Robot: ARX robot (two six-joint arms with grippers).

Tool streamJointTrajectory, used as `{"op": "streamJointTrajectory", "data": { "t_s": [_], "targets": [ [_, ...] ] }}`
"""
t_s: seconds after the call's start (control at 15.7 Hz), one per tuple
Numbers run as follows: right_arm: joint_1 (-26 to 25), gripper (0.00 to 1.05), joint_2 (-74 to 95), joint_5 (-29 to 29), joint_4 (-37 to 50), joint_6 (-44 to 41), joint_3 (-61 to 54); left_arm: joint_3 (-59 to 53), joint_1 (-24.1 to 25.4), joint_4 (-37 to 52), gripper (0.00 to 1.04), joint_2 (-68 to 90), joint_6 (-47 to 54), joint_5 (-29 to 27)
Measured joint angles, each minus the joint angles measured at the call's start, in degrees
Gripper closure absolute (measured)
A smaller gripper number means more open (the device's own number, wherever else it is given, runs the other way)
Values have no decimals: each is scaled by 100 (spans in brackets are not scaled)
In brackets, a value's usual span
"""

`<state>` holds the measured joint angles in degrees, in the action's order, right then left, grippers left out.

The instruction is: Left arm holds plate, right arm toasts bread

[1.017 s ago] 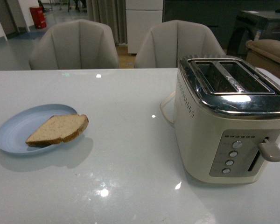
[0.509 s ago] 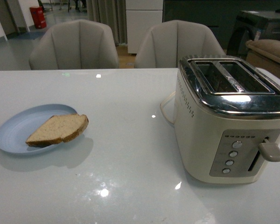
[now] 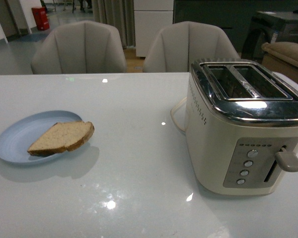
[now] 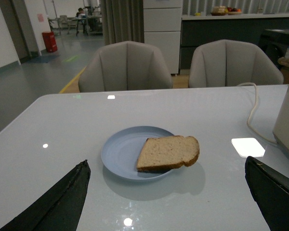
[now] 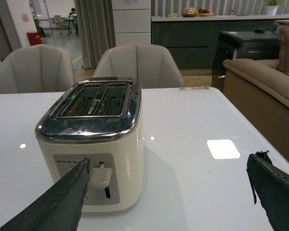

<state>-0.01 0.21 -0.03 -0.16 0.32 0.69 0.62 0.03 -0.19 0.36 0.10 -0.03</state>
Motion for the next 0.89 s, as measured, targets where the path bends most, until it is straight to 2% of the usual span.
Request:
{"op": "streamJointTrajectory", "data": {
  "t_s": [0.7, 0.83, 0.89],
  "targets": [
    [0, 6, 0, 2, -2, -2, 0, 0, 0, 0, 7, 0, -2, 0],
    [0, 6, 0, 2, 0, 0, 0, 313, 4, -866, 7, 470, -286, 597],
    [0, 6, 0, 0, 2, -2, 2, 372, -170, -824, 7, 597, -321, 564]
  ]
}}
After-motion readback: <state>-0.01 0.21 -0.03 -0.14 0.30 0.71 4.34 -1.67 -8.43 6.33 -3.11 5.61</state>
